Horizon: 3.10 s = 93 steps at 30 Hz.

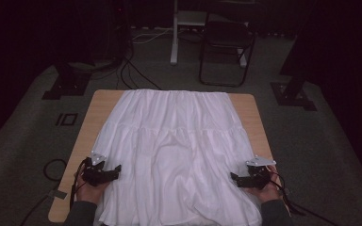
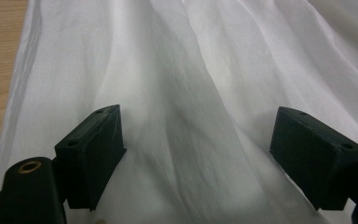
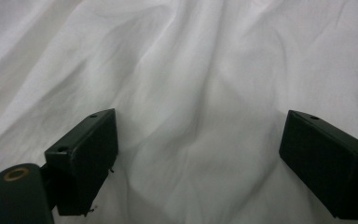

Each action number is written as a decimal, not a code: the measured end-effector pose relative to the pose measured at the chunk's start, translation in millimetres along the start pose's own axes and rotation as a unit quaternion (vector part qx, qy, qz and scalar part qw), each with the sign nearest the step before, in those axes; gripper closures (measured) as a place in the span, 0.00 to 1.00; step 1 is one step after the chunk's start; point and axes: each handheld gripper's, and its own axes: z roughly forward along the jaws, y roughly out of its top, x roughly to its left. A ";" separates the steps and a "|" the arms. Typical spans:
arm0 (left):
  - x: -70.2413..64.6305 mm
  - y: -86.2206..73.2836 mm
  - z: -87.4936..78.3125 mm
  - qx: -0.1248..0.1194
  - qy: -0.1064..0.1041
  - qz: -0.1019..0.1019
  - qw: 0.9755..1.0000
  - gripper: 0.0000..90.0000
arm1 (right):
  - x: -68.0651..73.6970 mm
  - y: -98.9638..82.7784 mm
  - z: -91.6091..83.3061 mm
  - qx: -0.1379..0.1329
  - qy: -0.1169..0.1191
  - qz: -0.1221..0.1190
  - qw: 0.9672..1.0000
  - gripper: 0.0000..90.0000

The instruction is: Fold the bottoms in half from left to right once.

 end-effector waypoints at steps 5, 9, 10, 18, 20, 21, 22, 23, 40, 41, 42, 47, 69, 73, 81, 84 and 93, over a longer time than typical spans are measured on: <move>0.5 0.1 -0.6 -0.004 0.006 -0.007 1.000 0.24 | -0.1 0.2 0.1 0.000 0.001 -0.001 1.000 0.12; -0.1 0.8 -2.3 -0.007 0.009 -0.009 1.000 0.34 | -0.9 1.1 0.6 -0.002 0.000 0.001 1.000 0.14; 0.0 1.2 -3.5 -0.006 0.010 -0.006 1.000 0.37 | -0.8 1.2 0.7 -0.002 -0.001 0.002 1.000 0.14; 10.9 -5.2 -39.2 -0.047 0.046 -0.025 0.998 0.20 | -0.9 1.0 0.7 -0.002 0.000 0.002 1.000 0.14; 22.3 -9.3 -44.1 -0.041 0.057 -0.046 0.996 0.15 | -1.0 1.0 0.6 -0.002 0.000 0.002 1.000 0.14; 30.1 -12.0 -44.3 -0.034 0.058 -0.061 0.996 0.15 | -1.0 1.0 0.6 -0.002 0.000 0.002 1.000 0.14; 34.4 -13.9 -43.7 -0.028 0.062 -0.068 0.995 0.14 | -1.0 1.0 0.6 -0.002 0.000 0.002 1.000 0.14; 39.7 -16.4 -42.1 -0.018 0.066 -0.074 0.995 0.14 | -1.0 1.0 0.6 -0.002 0.000 0.003 1.000 0.14; 25.9 -14.4 -19.8 0.039 0.042 -0.050 0.997 0.09 | -0.6 1.0 0.8 -0.002 -0.001 0.001 1.000 0.14; 25.5 -13.7 -20.3 0.038 0.041 -0.050 0.997 0.11 | -0.4 0.9 0.7 -0.001 0.003 0.000 1.000 0.13; 24.6 -12.8 -21.7 0.035 0.038 -0.047 0.998 0.18 | 0.1 1.0 0.9 0.000 0.002 -0.004 1.000 0.13; 22.9 -10.0 -26.2 0.029 0.019 -0.036 0.999 0.71 | -5.6 3.9 -14.8 -0.016 0.011 0.018 1.000 0.42; 24.1 -10.9 -28.4 0.036 0.055 0.002 0.998 0.97 | -40.3 -14.5 -33.8 0.026 -0.084 0.099 0.991 0.89; 33.0 -12.3 -30.3 0.041 0.078 -0.005 0.996 0.97 | -57.0 -26.7 -41.4 0.003 -0.083 0.144 0.986 0.91; 46.7 -10.4 -37.2 0.033 0.098 -0.016 0.994 0.98 | -56.2 -26.6 -40.9 0.002 -0.083 0.140 0.987 0.89; 58.7 -7.9 -43.4 0.022 0.109 -0.022 0.994 0.98 | -56.2 -27.0 -41.0 0.000 -0.077 0.138 0.987 0.84; 130.1 -11.4 -62.8 0.016 0.210 -0.084 0.974 0.98 | -45.6 -22.9 -37.3 0.008 -0.067 0.106 0.992 0.53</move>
